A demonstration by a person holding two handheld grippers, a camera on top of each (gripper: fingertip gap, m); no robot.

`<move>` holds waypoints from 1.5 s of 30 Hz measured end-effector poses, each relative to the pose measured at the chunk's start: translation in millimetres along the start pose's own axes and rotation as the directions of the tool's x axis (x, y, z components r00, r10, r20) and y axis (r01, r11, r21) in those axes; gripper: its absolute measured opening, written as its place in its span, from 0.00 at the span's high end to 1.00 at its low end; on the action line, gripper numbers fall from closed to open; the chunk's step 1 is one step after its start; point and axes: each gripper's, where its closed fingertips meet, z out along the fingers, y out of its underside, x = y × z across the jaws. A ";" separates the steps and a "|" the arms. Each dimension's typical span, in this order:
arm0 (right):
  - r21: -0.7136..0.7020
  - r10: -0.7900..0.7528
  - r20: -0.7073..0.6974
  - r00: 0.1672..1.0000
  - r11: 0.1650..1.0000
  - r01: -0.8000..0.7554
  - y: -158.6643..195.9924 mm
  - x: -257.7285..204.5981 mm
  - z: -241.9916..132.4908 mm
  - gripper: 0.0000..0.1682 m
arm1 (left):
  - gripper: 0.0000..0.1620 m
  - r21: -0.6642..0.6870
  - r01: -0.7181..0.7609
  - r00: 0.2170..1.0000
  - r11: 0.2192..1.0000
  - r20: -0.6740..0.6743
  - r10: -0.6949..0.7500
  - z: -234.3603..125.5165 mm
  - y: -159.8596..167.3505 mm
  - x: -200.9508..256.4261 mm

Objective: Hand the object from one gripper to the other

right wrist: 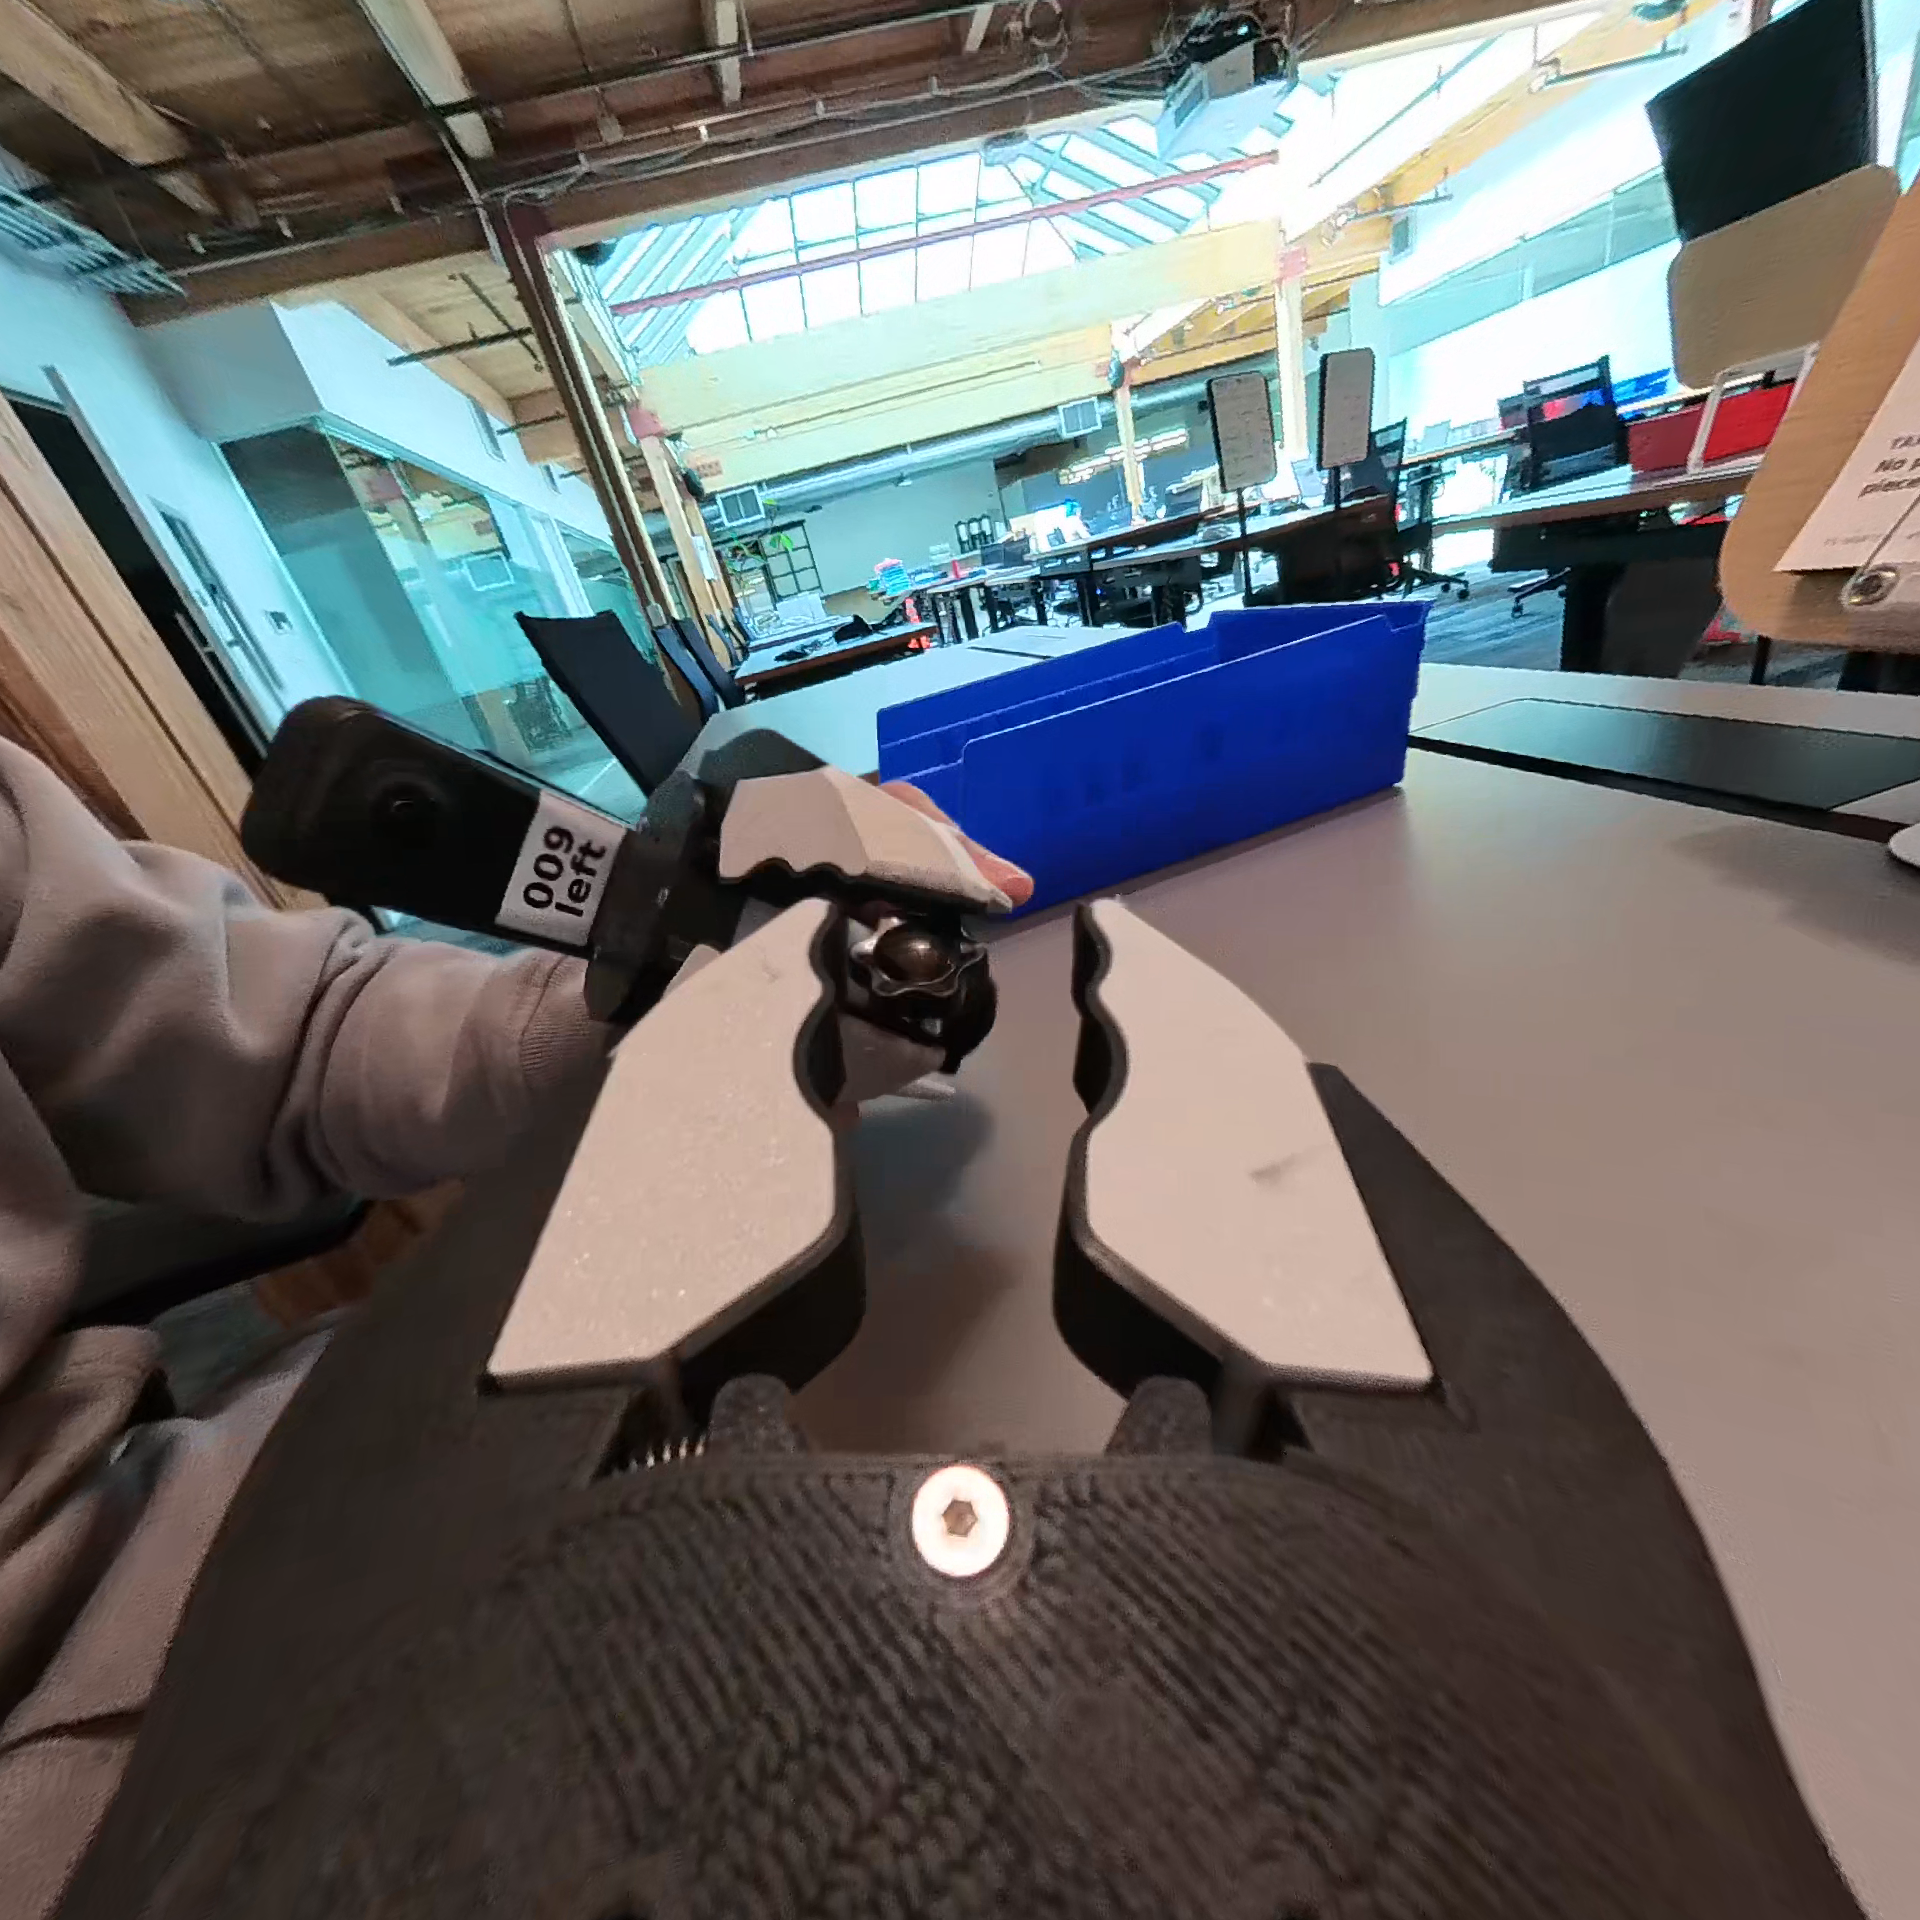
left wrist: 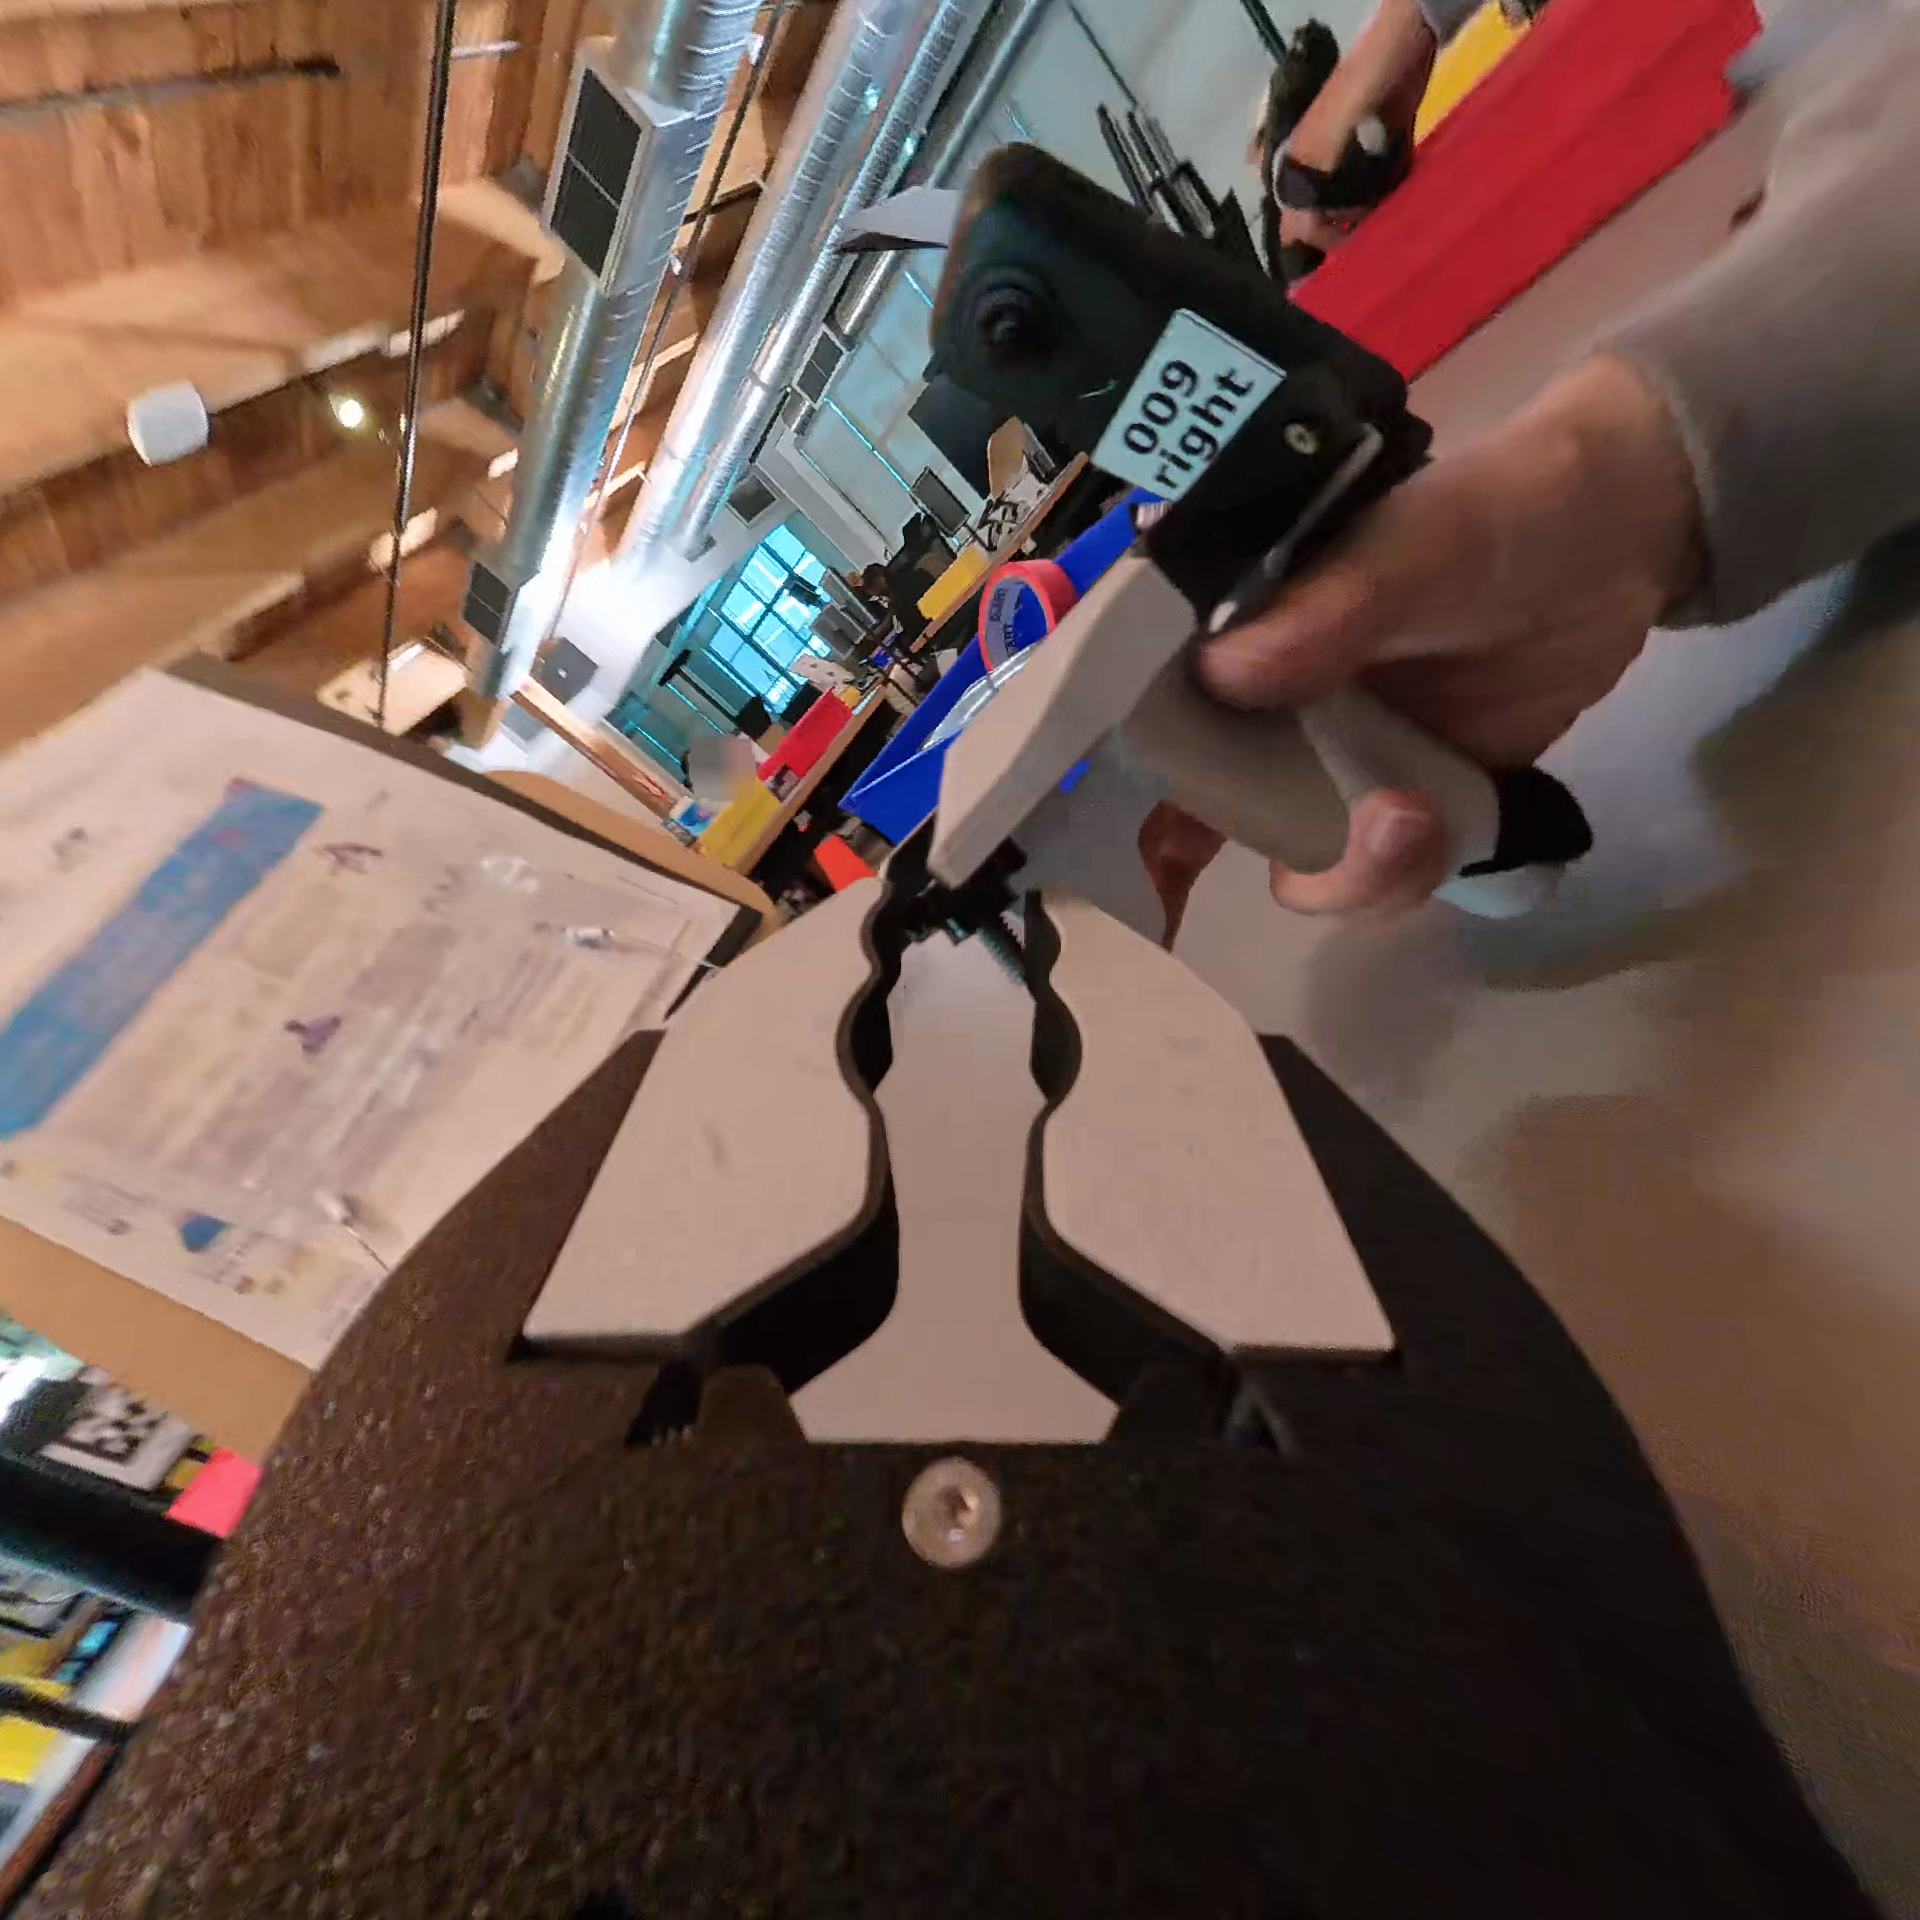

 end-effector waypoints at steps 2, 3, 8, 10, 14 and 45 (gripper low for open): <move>-0.030 -0.026 0.024 0.999 0.999 0.026 4.5 -4.7 0.7 0.81 | 0.87 -0.014 -0.038 0.999 0.999 0.024 0.038 1.0 -0.9 -0.3; -0.041 -0.043 0.037 0.998 0.998 0.044 6.1 -7.2 1.0 0.84 | 0.87 -0.018 -0.053 0.998 0.998 0.031 0.053 1.1 -0.9 -0.9; -0.064 -0.117 0.018 0.993 0.991 0.118 6.8 -5.3 2.0 0.85 | 0.87 -0.017 -0.050 0.998 0.999 0.037 0.051 1.1 0.5 -2.3; -0.063 -0.183 -0.023 0.983 0.981 0.182 4.1 -1.6 1.3 0.85 | 0.86 -0.026 -0.025 0.999 0.999 0.036 0.026 1.9 2.6 -2.4; 0.027 -0.393 -0.356 0.848 0.903 0.430 -44.7 32.0 -30.6 0.85 | 0.77 -0.074 0.019 0.995 0.997 0.099 -0.012 0.8 11.4 -13.5; -0.515 -0.712 -0.658 0.245 0.663 0.543 -62.0 121.1 -136.9 0.67 | 0.83 -0.116 0.409 0.880 0.905 0.312 -0.358 -22.6 34.6 -78.5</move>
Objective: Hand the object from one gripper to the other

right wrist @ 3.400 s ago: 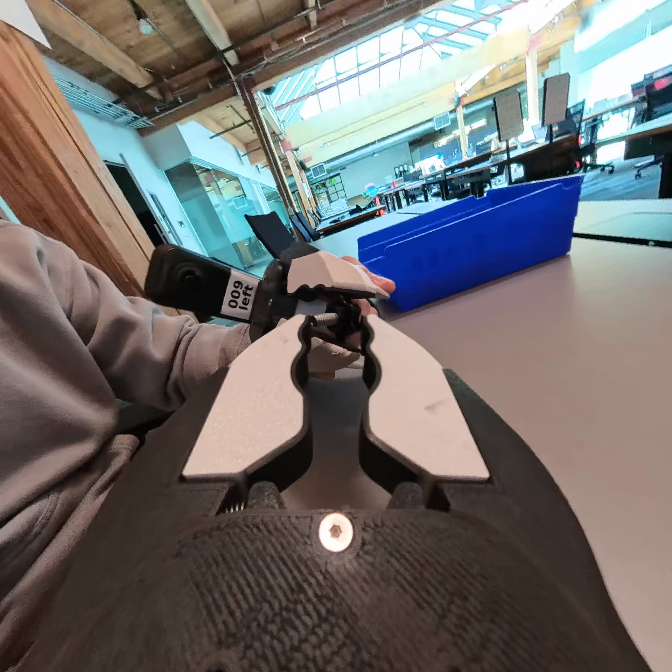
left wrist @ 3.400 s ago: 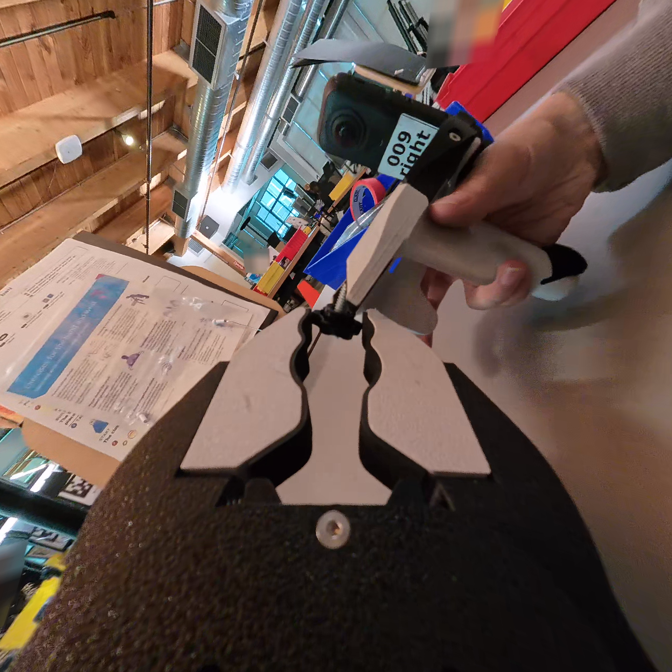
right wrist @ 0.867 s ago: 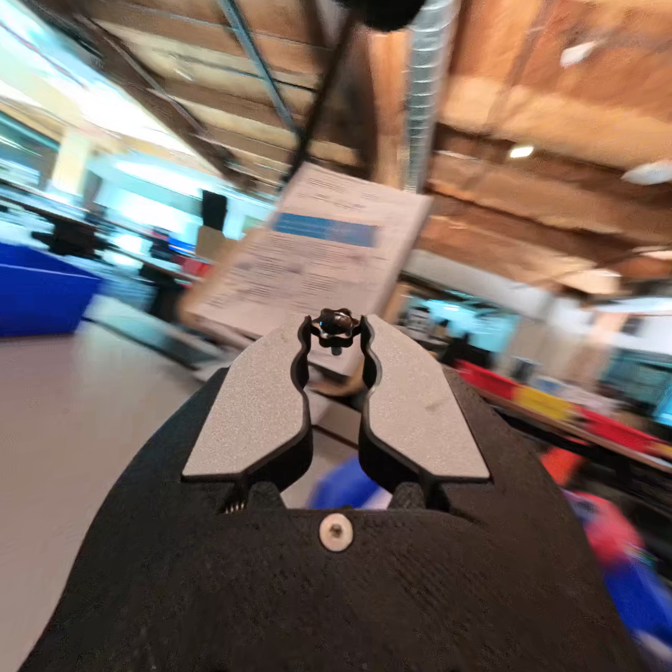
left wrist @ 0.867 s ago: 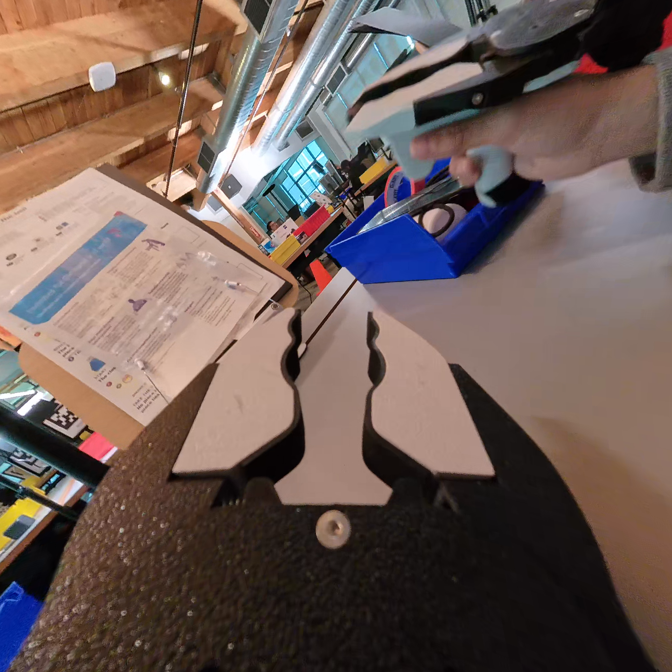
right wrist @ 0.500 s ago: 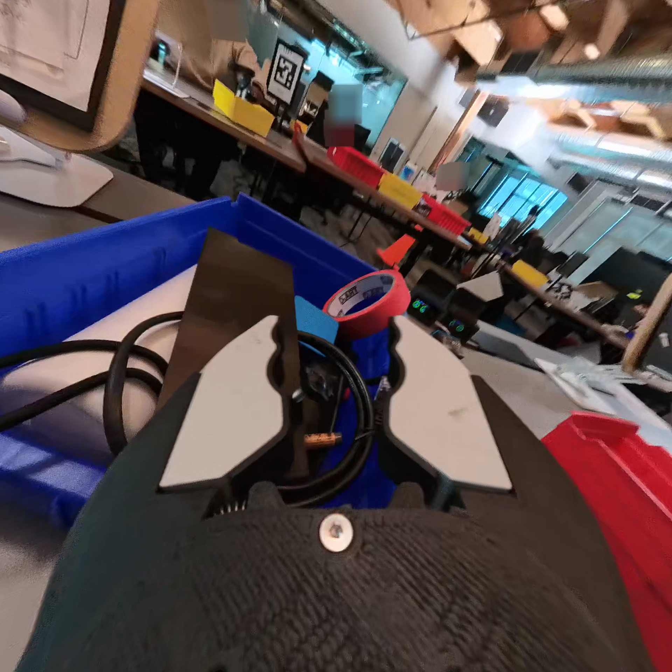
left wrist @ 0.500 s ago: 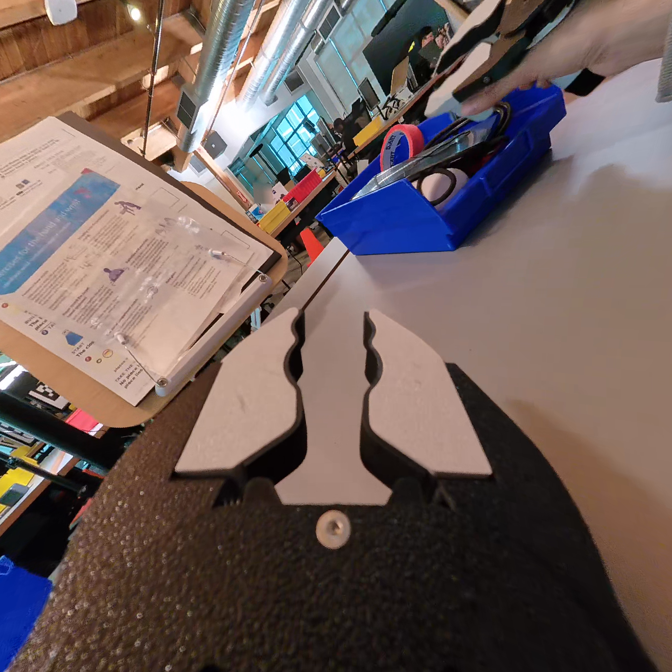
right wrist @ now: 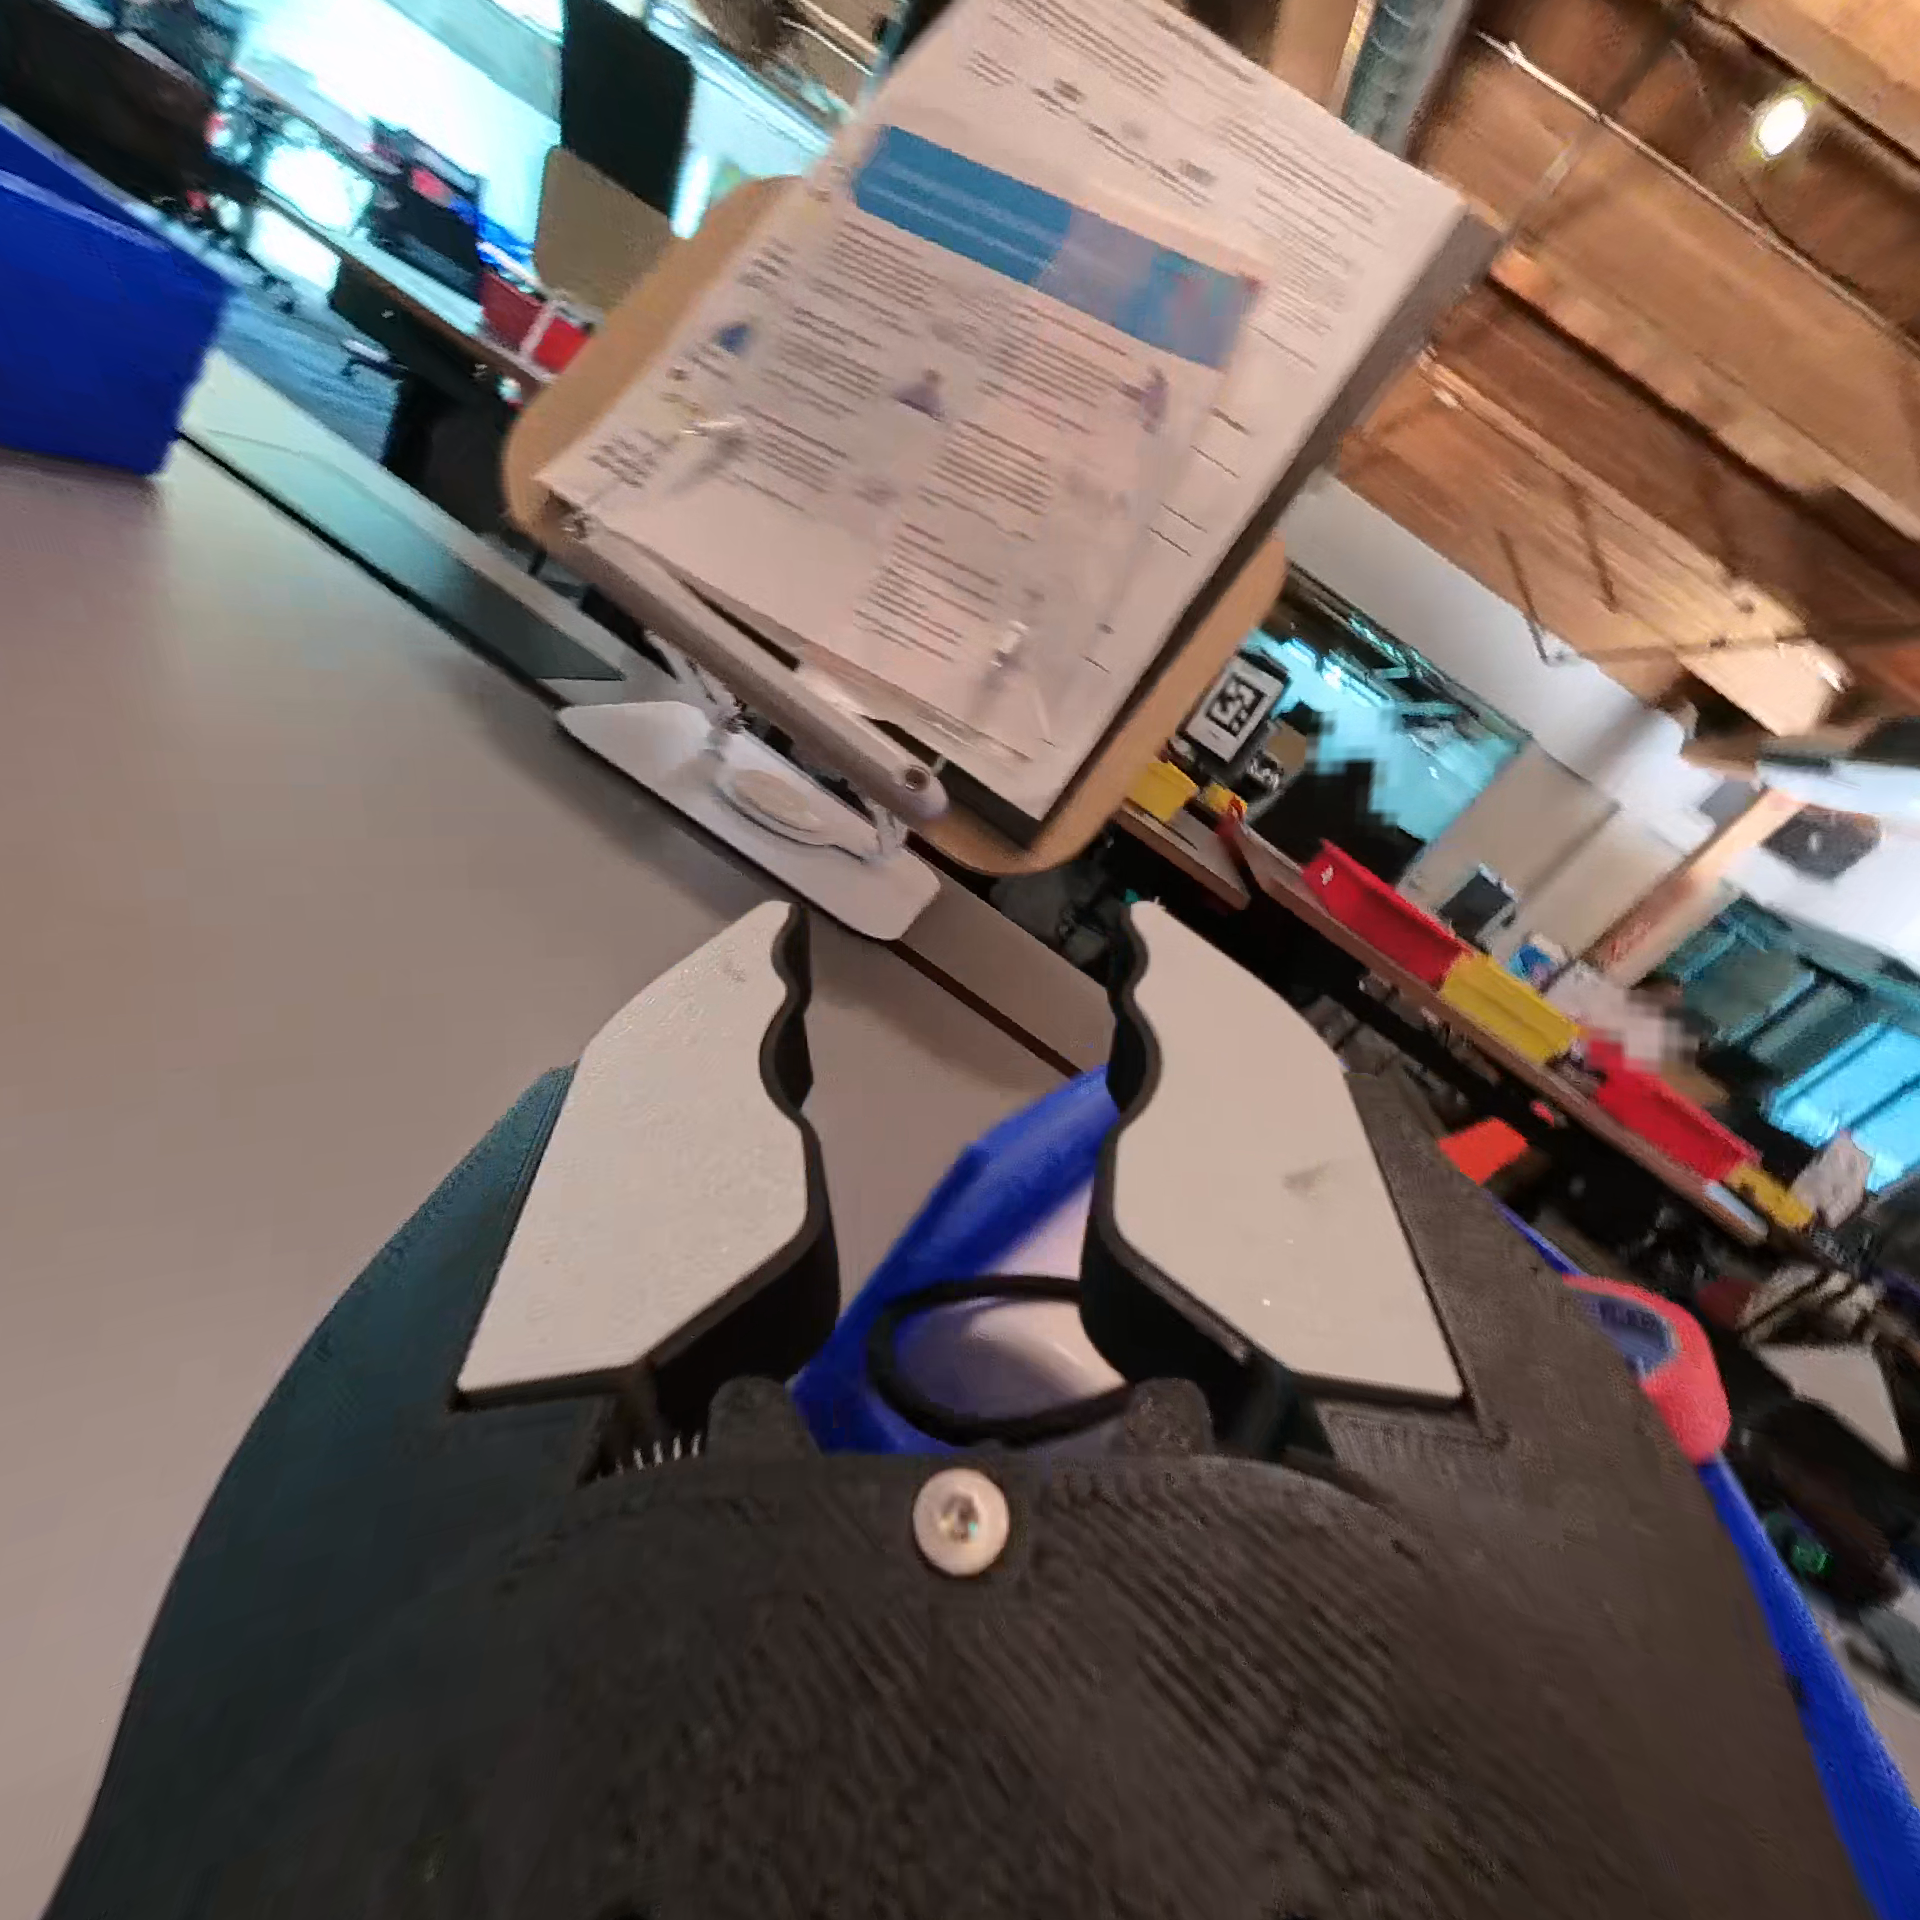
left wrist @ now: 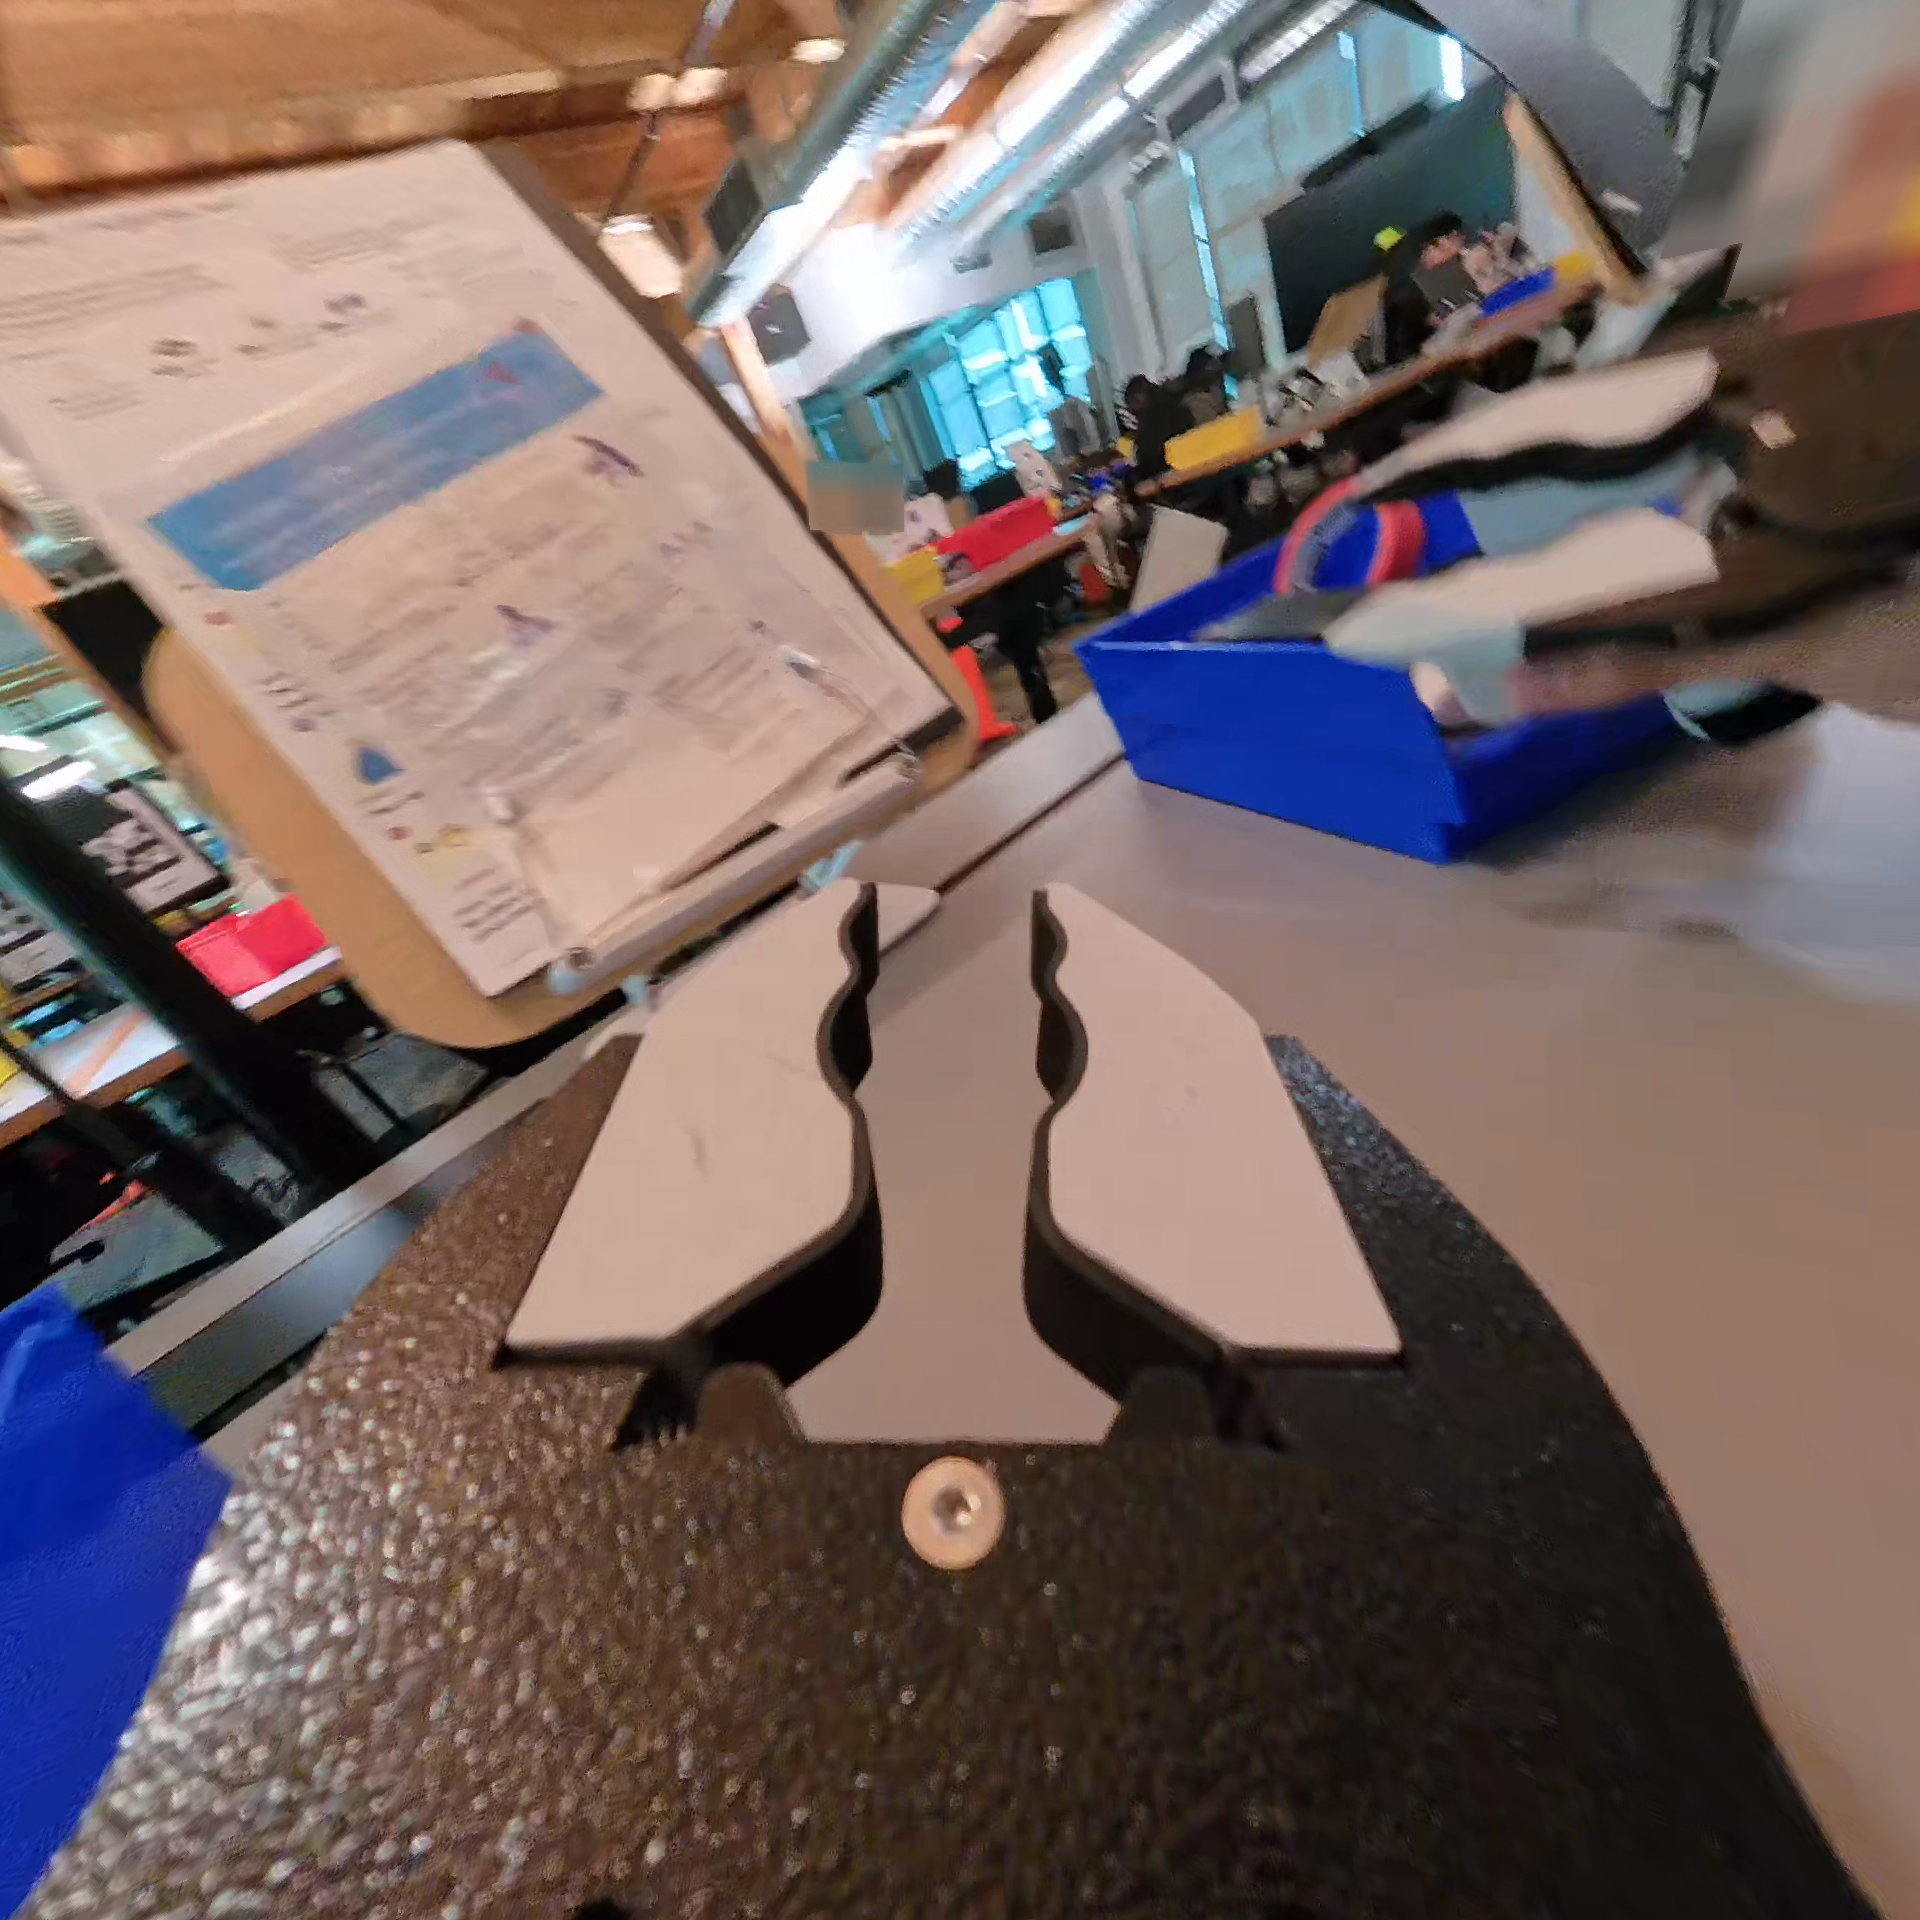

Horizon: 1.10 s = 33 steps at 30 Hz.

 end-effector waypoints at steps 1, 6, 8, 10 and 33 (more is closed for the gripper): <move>0.003 -0.044 0.020 0.999 0.999 0.044 -1.7 -8.6 1.0 0.67 | 0.84 0.018 0.020 0.999 1.000 0.039 -0.021 -5.5 -7.0 -13.9; -0.016 -0.145 0.085 0.986 0.989 0.147 3.2 -32.0 4.5 0.67 | 0.84 0.026 0.177 0.951 0.984 0.251 -0.178 -56.3 -14.2 -99.4; -0.014 -0.143 0.105 0.984 0.989 0.145 4.4 -36.9 5.2 0.67 | 0.84 -0.044 0.242 0.927 0.969 0.305 -0.218 -82.0 4.8 -130.7; -0.019 -0.150 0.110 0.983 0.988 0.153 6.2 -38.3 6.1 0.67 | 0.84 -0.175 0.293 0.924 0.940 0.304 -0.231 -101.6 34.9 -153.8; -0.037 -0.222 0.183 0.958 0.972 0.232 13.9 -52.4 6.6 0.66 | 0.71 -0.929 0.340 0.734 -0.147 0.360 -0.577 -168.1 197.5 -155.6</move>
